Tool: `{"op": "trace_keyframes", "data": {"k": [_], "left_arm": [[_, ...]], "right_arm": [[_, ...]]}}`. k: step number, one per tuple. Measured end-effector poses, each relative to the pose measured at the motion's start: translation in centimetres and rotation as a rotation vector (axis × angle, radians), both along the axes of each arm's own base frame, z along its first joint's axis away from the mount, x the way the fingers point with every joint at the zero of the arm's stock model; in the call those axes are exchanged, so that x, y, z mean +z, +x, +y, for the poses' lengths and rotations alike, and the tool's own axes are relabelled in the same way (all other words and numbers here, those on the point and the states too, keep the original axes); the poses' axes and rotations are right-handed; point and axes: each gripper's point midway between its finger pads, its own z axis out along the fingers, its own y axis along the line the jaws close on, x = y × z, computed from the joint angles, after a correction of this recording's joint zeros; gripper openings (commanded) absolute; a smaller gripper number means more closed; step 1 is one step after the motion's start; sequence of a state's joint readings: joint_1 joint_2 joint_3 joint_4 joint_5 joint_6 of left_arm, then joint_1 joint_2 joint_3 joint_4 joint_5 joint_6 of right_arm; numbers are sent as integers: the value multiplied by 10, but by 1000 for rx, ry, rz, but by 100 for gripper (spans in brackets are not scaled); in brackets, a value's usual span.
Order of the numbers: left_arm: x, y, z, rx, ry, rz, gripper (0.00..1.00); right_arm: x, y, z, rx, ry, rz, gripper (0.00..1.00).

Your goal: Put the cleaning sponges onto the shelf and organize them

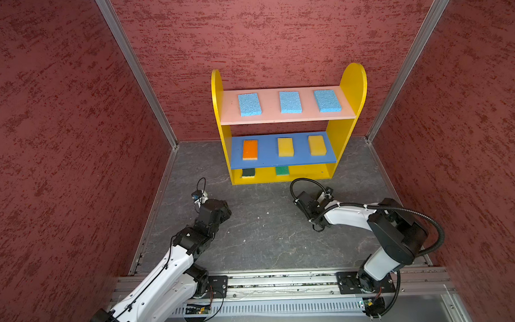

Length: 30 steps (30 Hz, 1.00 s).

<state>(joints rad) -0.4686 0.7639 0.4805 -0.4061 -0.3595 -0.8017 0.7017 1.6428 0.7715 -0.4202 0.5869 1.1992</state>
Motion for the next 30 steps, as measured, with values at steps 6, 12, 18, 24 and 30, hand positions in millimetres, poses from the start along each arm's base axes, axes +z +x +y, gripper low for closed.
{"op": "trace_keyframes", "data": {"k": [6, 12, 18, 24, 30], "left_arm": [[-4, 2, 0, -2, 4, 13, 63], [-9, 5, -1, -2, 2, 30, 63], [-11, 7, -3, -10, -7, 36, 63], [-12, 8, -3, -10, -16, 34, 62], [-9, 6, -4, -14, -37, 26, 62]], "right_arm": [[-2, 6, -1, -1, -3, -4, 99], [-2, 11, -1, -17, -1, -8, 97], [-2, 13, -10, -50, -4, -8, 93], [-5, 15, -15, -66, -27, 16, 80], [-5, 18, -14, -66, -30, 26, 77]]}}
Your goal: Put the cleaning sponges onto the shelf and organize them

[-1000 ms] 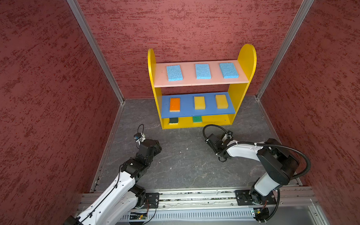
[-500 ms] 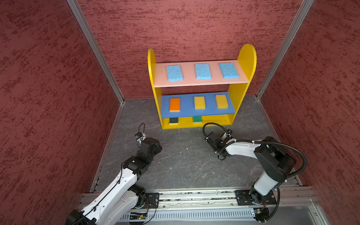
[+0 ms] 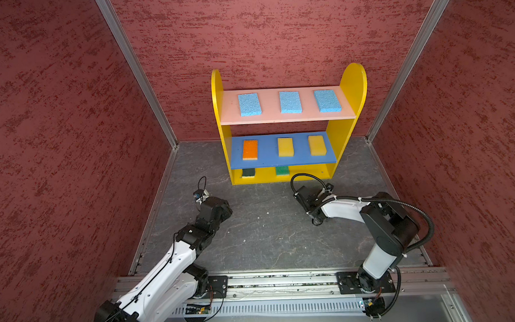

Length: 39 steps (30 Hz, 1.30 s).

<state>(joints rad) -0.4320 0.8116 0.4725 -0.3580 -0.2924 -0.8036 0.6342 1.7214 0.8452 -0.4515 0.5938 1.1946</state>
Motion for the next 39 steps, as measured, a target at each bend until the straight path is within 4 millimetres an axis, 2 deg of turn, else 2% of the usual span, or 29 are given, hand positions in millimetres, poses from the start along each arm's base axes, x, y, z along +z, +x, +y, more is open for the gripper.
{"op": "trace_keyframes", "data": {"k": [4, 6, 12, 23, 29, 39], "left_arm": [[5, -1, 0, 2, -12, -18, 62], [8, -3, 1, 4, -18, -25, 62], [11, -7, 3, 9, -28, -34, 62], [10, -9, 4, 20, -37, -26, 62], [5, -11, 6, 26, -35, -15, 62], [-3, -13, 10, 38, -14, 3, 62]], "right_arm": [[-1, -2, 0, 20, 7, 3, 75], [-1, -5, -1, 30, 6, 8, 71], [-1, -10, -3, 70, 6, 11, 70], [3, -36, -11, 289, 11, -23, 67], [14, -27, 0, 417, 16, -133, 67], [46, 7, 22, 543, -20, -330, 68]]}}
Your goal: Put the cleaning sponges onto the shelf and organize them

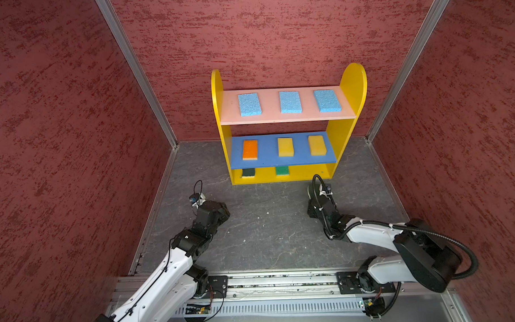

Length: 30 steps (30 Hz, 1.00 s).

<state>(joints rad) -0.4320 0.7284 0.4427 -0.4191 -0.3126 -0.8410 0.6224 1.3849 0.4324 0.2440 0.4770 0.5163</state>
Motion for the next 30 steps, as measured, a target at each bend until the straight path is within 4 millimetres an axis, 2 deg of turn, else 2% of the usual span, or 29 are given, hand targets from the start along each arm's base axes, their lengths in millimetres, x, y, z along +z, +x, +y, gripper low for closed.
{"op": "trace_keyframes", "data": {"k": [13, 18, 23, 30], "left_arm": [[-16, 2, 2, 12, 30, 34, 62], [-17, 8, 1, 13, 36, 31, 62], [-19, 11, 0, 15, 41, 29, 62], [-16, 15, -1, 13, 46, 11, 61]], "right_arm": [[0, 39, -17, 1, -62, -46, 68], [7, 59, -13, 18, -69, -81, 68], [5, 78, -11, 36, -80, -84, 68], [1, 93, -11, 48, -82, -86, 68]]}}
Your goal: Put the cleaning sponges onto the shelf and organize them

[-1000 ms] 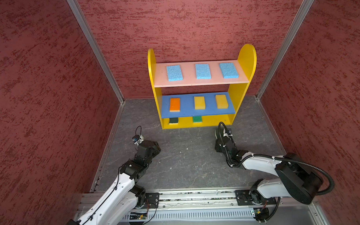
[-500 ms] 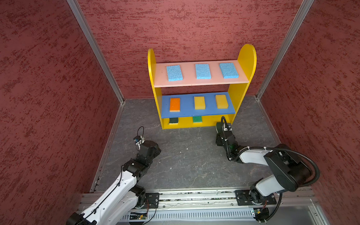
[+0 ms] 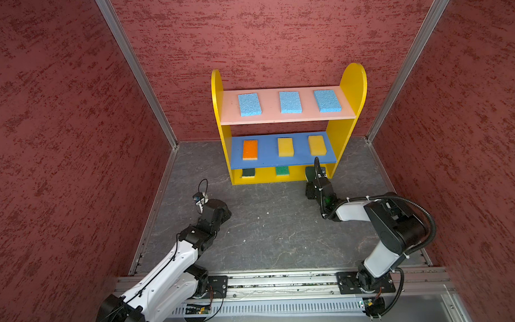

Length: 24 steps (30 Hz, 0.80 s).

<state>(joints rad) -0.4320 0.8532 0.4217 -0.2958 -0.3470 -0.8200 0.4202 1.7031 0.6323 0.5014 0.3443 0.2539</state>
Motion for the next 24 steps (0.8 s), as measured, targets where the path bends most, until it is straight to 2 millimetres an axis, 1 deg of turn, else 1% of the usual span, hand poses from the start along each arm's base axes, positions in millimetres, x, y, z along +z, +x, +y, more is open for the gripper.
{"op": "trace_keyframes", "data": {"k": [3, 8, 14, 20, 24], "left_arm": [[0, 3, -1, -3, 9, -6, 61], [-8, 6, 0, -9, 39, 15, 61], [-12, 10, -2, -17, 54, 22, 61], [-8, 16, -5, -22, 61, 11, 60], [-11, 17, -6, -24, 65, 18, 60]], "right_arm": [[-2, 2, -1, -3, -2, 2, 68], [-1, 12, -1, -12, 3, -14, 69], [-4, 17, -3, -29, -4, -22, 68], [1, 21, -6, -47, -2, -48, 70], [1, 23, -8, -53, 2, -56, 70]]}}
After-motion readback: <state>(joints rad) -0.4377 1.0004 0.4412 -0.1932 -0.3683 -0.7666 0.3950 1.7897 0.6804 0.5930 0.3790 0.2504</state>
